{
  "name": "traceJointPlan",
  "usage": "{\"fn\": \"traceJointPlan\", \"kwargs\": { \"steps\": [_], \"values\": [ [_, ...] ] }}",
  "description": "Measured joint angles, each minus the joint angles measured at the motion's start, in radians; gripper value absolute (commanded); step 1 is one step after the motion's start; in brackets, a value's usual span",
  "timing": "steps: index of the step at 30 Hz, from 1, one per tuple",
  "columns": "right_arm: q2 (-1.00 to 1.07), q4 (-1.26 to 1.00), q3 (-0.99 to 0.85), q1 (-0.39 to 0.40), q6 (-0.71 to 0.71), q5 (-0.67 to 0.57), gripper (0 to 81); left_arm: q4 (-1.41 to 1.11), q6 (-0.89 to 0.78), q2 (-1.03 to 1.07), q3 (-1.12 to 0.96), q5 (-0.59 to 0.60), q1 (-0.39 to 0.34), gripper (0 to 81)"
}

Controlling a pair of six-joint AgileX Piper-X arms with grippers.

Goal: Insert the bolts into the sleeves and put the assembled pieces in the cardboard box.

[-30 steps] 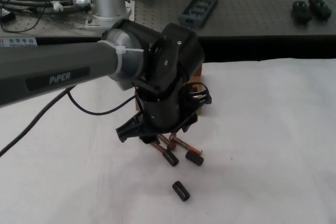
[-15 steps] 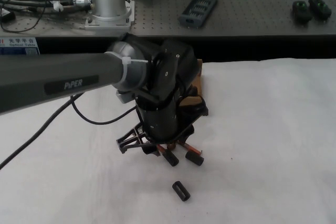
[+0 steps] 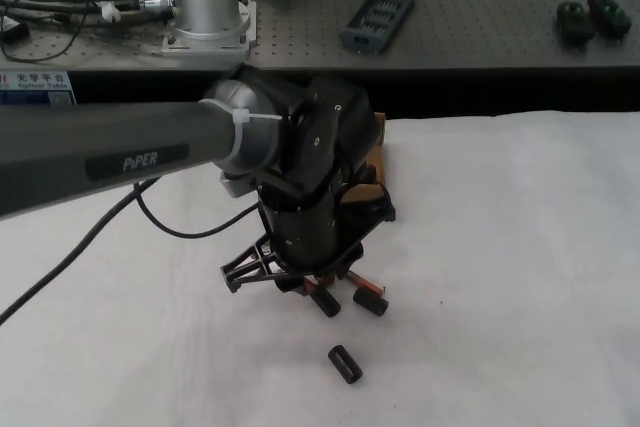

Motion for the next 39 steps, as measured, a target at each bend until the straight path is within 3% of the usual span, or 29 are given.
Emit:
{"fn": "traceJointPlan", "kwargs": {
  "steps": [15,26,33,39],
  "values": [
    [0.000,0.000,0.000,0.000,0.000,0.000,2.9,-0.004,0.000,0.057,0.000,0.035,0.000,30.7],
    [0.000,0.000,0.000,0.000,0.000,0.000,2.9,-0.004,0.000,0.057,0.000,0.024,0.000,3.1],
    [0.000,0.000,0.000,0.000,0.000,0.000,2.9,-0.002,0.022,0.042,0.000,0.048,0.000,3.3],
    [0.000,-0.012,0.000,0.000,0.000,0.000,2.9,0.005,0.229,-0.097,0.004,-0.057,0.000,3.3]
  ]
}}
